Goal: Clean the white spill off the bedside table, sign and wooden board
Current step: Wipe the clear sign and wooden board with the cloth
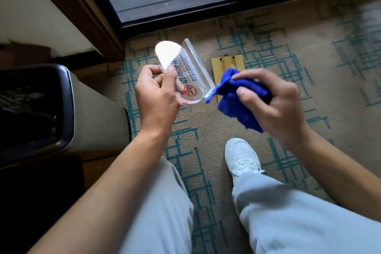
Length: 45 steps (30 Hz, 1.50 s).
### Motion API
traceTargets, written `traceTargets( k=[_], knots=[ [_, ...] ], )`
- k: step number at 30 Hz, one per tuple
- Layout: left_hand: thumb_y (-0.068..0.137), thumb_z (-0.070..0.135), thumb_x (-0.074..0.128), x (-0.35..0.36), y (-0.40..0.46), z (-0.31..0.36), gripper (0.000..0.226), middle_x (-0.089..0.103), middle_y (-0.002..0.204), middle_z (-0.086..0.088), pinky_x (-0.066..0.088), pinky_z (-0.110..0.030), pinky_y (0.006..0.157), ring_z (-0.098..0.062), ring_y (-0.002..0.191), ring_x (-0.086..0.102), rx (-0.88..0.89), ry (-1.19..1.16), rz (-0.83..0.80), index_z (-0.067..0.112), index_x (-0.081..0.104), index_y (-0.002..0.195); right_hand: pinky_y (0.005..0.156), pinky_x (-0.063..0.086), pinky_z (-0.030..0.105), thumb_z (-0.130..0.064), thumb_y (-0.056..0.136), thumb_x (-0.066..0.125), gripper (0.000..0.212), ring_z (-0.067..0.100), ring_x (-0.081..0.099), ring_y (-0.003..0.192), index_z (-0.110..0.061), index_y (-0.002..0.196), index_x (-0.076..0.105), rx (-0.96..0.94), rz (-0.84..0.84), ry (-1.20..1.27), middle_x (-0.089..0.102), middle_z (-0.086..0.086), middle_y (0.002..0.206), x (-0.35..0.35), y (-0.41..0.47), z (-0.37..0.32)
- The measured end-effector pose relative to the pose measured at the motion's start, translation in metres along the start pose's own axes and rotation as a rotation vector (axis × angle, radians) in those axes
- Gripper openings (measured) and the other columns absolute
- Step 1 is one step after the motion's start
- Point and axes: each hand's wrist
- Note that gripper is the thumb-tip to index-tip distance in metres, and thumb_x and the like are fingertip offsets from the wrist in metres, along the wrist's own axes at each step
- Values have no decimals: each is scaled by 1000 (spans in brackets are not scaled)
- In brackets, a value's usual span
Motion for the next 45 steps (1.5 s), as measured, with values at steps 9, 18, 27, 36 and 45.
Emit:
traceTargets(
  k=[9,18,27,36,45],
  knots=[
    [102,9,57,3,-4,6,18,63,51,5,32,-20,34,-9,32,49,-113,-99,-26,4,39,103,86,58,28,-27,85,76,63,8,70,89,-34,142,48,186,-240,201,72,-3,107,19,15,-2],
    [100,34,63,3,-9,13,31,60,55,-9,29,-18,37,-13,33,41,-256,48,-217,9,45,94,81,48,17,-14,85,62,40,1,63,87,-23,124,64,158,-35,131,71,-4,101,24,13,3],
    [80,69,68,-27,-9,15,55,55,97,1,45,-34,77,-15,89,50,478,855,-347,19,66,103,69,53,52,-29,79,60,23,32,59,68,-16,93,73,330,-17,118,68,18,76,15,10,20],
    [101,26,57,-14,-20,6,24,57,88,-9,51,-41,57,-27,65,56,739,908,-525,4,68,101,68,46,39,-20,77,65,27,20,57,70,4,89,69,516,-162,365,65,12,77,16,17,20],
    [99,23,58,-7,-24,8,23,46,72,3,36,-32,55,-18,59,41,661,831,-400,7,55,83,79,56,42,-22,99,48,25,28,69,88,-20,107,72,332,-20,539,74,12,102,5,39,6]
  ],
)
Point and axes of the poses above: each hand's wrist, its own y-axis towards the middle knuckle, its own x-axis out of the palm, z = x × y
